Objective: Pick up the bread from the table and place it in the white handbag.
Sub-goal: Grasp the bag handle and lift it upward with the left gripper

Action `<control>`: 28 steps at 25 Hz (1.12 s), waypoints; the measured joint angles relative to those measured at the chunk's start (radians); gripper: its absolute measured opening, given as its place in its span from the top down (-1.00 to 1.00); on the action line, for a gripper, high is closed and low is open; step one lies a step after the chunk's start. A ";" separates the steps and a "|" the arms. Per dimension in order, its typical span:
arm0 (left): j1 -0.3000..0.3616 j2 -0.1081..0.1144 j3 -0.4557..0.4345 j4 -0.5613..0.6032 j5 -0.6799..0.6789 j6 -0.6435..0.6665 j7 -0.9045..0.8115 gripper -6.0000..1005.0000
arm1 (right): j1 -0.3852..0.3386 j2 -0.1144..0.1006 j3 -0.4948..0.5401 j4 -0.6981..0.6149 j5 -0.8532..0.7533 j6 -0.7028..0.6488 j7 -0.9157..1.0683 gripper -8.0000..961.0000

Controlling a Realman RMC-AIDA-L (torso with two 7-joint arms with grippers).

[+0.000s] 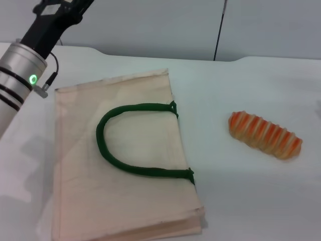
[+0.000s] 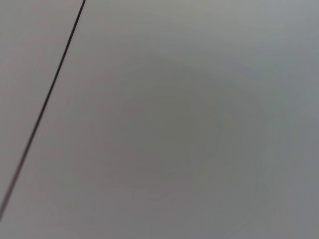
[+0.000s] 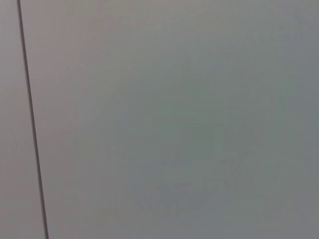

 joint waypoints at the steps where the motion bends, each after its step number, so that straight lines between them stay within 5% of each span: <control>1: -0.005 0.001 0.000 -0.019 0.026 -0.004 -0.050 -0.75 | 0.000 0.000 0.000 0.000 0.000 0.000 0.000 -0.86; 7: -0.063 0.011 0.002 -0.179 0.310 0.006 -0.326 -0.75 | 0.000 0.000 0.000 0.000 0.000 -0.004 0.000 -0.86; 16: -0.178 0.094 0.002 -0.401 0.780 0.126 -0.847 -0.75 | -0.001 -0.001 0.000 0.000 0.000 -0.006 0.001 -0.86; 23: -0.184 0.101 0.003 -0.591 0.993 0.299 -1.041 -0.75 | -0.004 -0.002 0.000 -0.003 0.000 -0.006 0.001 -0.86; 28: -0.155 0.082 0.003 -0.632 1.107 0.310 -1.059 -0.75 | -0.009 -0.004 0.000 -0.006 0.000 -0.002 0.007 -0.86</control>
